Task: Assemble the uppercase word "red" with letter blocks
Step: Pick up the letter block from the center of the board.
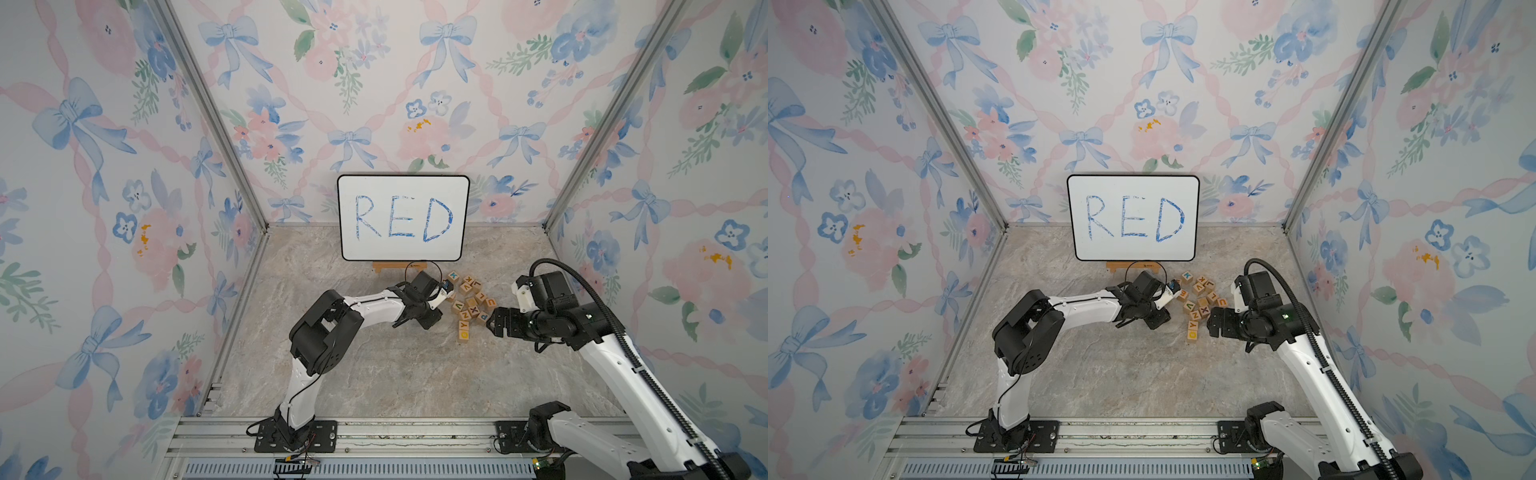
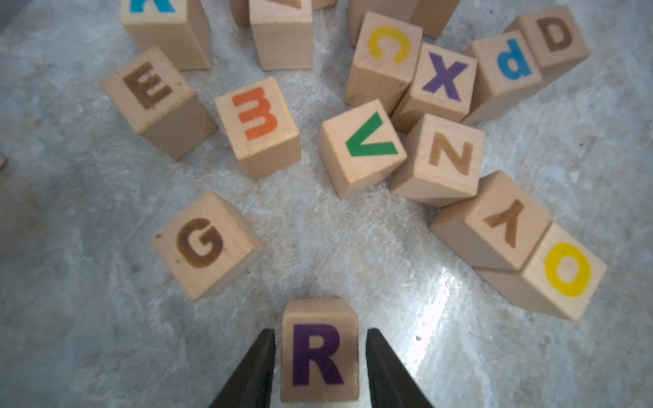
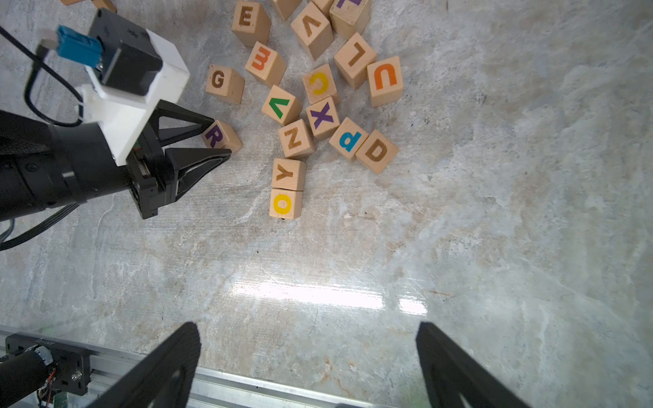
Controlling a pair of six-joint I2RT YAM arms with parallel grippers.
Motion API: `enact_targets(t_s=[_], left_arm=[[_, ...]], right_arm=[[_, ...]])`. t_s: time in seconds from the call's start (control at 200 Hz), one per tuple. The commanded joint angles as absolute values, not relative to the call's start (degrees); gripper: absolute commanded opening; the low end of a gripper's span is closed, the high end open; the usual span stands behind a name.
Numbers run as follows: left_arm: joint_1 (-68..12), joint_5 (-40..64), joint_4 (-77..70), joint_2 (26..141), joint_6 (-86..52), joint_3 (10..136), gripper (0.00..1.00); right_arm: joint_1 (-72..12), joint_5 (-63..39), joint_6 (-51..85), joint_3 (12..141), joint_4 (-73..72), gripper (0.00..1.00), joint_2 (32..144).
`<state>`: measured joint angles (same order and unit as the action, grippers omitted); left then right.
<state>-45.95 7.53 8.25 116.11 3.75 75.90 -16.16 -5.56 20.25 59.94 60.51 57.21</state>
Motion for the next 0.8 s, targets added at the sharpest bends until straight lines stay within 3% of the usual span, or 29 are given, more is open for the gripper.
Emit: enact_targets(t_s=[0.0, 0.055, 0.135, 0.29, 0.795], left_arm=[[-46.19, 6.52, 7.79, 117.53, 2.96, 77.04, 0.37], [-46.27, 6.42, 7.75, 117.46, 2.87, 76.91, 0.36], [-46.32, 6.18, 7.83, 117.44, 2.66, 76.82, 0.23], [-46.67, 5.66, 7.81, 117.14, 1.71, 76.82, 0.18], [-47.99, -2.05, 8.08, 111.77, -9.29, 74.97, 0.17]], right_arm=[[-15.64, -4.53, 19.12, 61.2, 62.21, 0.97, 56.48], [-15.62, -4.51, 19.01, 61.11, 62.23, 0.97, 56.47], [-15.64, -4.6, 19.11, 61.15, 62.16, 0.97, 56.43], [-15.65, -4.87, 19.12, 60.91, 62.17, 0.97, 56.14], [-17.86, -9.91, 18.65, 61.59, 58.74, 0.97, 58.91]])
